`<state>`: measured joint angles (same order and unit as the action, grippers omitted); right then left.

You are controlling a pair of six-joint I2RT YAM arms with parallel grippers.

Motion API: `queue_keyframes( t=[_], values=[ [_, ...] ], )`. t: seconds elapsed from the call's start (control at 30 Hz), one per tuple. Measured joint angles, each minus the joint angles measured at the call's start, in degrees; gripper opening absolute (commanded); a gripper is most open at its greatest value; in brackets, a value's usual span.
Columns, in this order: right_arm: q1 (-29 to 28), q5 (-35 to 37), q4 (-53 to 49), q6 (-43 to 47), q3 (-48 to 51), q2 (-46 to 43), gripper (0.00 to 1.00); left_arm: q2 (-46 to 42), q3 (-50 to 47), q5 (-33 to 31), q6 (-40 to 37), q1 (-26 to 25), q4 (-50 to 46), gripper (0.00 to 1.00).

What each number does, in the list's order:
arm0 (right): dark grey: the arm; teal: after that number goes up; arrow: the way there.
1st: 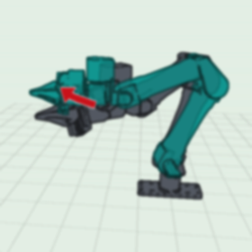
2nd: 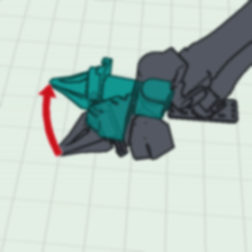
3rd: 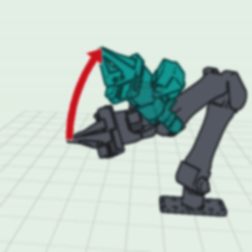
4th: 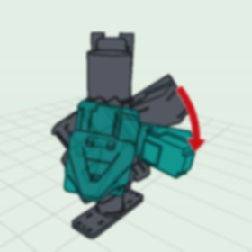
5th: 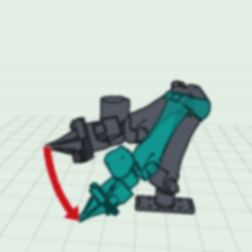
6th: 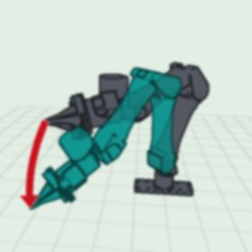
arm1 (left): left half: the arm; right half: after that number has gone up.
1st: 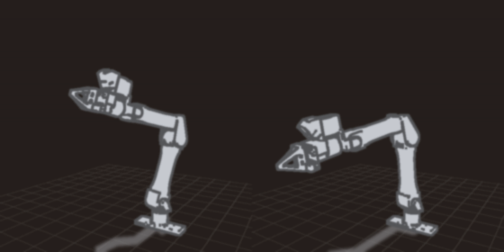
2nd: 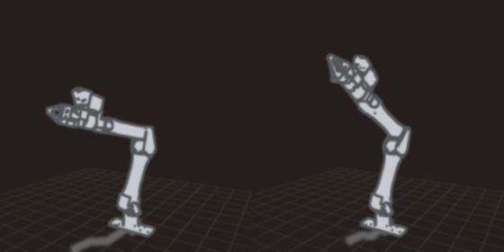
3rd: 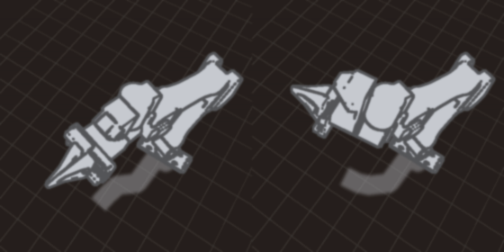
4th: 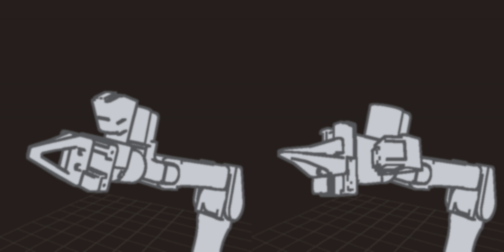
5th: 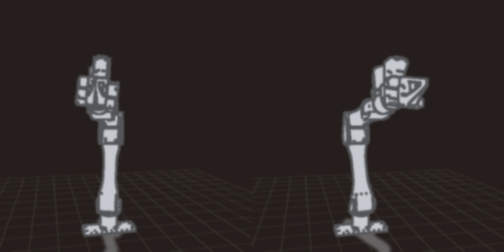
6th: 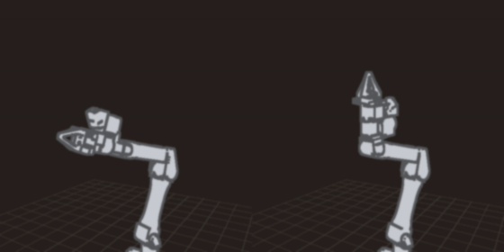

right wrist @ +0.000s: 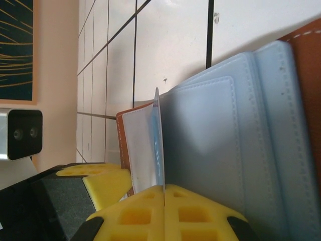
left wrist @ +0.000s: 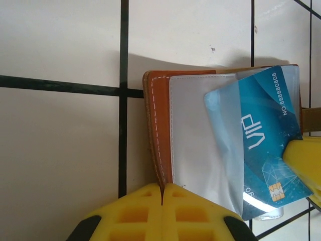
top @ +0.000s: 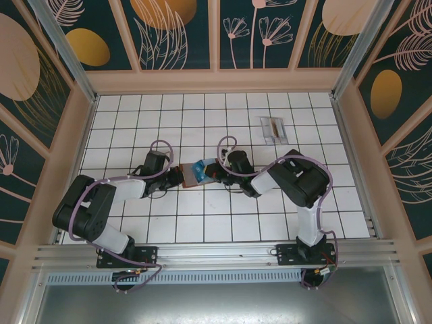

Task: Put the credit cards into the card holder

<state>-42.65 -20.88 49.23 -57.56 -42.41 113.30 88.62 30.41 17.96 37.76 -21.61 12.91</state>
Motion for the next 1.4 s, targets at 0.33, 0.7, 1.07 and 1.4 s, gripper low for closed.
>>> queue_keyframes(
  t=[0.33,0.7,1.07,1.4],
  values=[
    [-0.9,2.9,1.1,0.6,-0.2,0.7,0.07,0.4,0.5,-0.4,0.2,0.3,0.2,0.00],
    [-0.9,4.0,-6.8,10.0,-2.0,-2.4,0.00,0.8,0.7,0.0,0.2,0.2,0.5,0.00],
    [0.1,2.8,-7.5,15.3,-3.0,-1.7,0.00,0.3,0.7,0.0,0.4,0.2,0.3,0.00],
    [-0.7,4.3,-3.2,11.8,-1.6,-0.6,0.00,0.3,0.7,0.0,0.5,0.2,0.4,0.00]
  ],
)
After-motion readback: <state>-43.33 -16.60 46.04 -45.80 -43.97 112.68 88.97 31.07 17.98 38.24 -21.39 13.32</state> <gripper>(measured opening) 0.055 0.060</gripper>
